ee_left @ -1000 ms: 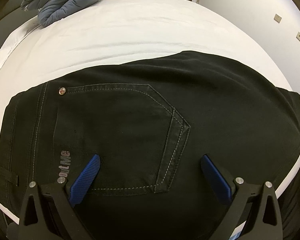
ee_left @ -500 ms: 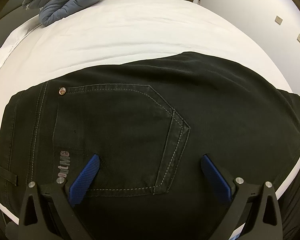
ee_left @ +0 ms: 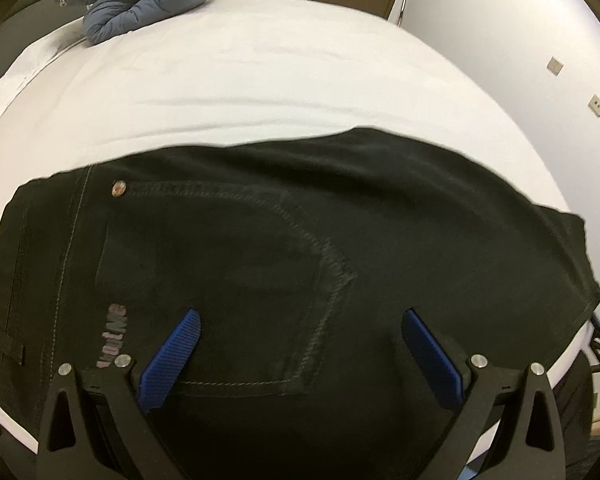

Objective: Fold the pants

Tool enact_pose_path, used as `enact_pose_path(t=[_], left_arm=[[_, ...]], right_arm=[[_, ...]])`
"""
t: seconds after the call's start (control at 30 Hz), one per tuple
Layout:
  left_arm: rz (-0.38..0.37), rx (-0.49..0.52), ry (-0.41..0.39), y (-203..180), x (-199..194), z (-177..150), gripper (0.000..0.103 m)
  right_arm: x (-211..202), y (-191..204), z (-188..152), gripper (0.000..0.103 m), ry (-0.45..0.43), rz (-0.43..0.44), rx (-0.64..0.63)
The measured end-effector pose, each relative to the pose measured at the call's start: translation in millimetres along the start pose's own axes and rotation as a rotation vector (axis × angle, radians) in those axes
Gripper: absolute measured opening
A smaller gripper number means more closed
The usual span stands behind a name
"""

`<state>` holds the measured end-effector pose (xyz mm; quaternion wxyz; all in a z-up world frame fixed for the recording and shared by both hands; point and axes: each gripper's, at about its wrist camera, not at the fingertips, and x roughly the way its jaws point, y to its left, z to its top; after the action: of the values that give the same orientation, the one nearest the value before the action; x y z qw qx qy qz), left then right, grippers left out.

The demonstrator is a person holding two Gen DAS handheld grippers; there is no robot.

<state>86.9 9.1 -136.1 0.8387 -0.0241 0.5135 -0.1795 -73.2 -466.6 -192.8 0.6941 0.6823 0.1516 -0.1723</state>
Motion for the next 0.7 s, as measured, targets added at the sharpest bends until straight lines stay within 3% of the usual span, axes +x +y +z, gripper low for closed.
enact_pose_path(t=[0.13, 0.2, 0.27, 0.33, 0.5, 0.7], left_arm=[[-0.04, 0.003, -0.036, -11, -10, 7, 0.102], [-0.066, 0.003, -0.025, -17, -6, 10, 0.102], [-0.074, 0.015, -0.006, -25, 5, 11, 0.102], [-0.086, 0.013, 0.015, -30, 14, 11, 0.101], [-0.071, 0.015, 0.034, -28, 25, 8, 0.101], [-0.102, -0.007, 0.035, -17, 17, 9, 0.101]], right_arm=[[8, -5, 4, 0.048, -0.036, 0.061, 0.048], [13, -2, 5, 0.036, -0.036, 0.052, 0.027], [20, -3, 6, 0.017, -0.026, 0.046, 0.025], [25, -9, 9, 0.009, -0.027, 0.046, 0.049], [23, -3, 6, 0.006, -0.048, 0.013, 0.005], [21, 13, 2, 0.006, -0.083, -0.069, -0.067]])
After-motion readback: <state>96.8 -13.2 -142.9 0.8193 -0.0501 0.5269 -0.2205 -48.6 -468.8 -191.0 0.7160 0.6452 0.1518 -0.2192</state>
